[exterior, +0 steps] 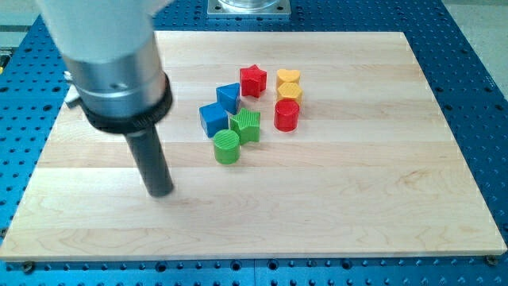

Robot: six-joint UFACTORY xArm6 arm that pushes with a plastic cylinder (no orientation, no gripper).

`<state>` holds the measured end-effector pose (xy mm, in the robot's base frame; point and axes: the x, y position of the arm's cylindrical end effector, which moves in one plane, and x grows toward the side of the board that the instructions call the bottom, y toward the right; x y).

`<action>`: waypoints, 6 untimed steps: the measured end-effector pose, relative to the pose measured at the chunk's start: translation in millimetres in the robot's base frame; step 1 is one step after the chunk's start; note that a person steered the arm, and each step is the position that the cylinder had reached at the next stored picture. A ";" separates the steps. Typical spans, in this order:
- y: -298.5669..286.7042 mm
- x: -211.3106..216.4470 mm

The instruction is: Move the green circle diagonally to the red circle

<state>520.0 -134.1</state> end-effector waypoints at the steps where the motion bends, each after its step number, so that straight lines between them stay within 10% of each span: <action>1: -8.2 -46.4; 6: 202.3 6.5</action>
<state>526.5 68.2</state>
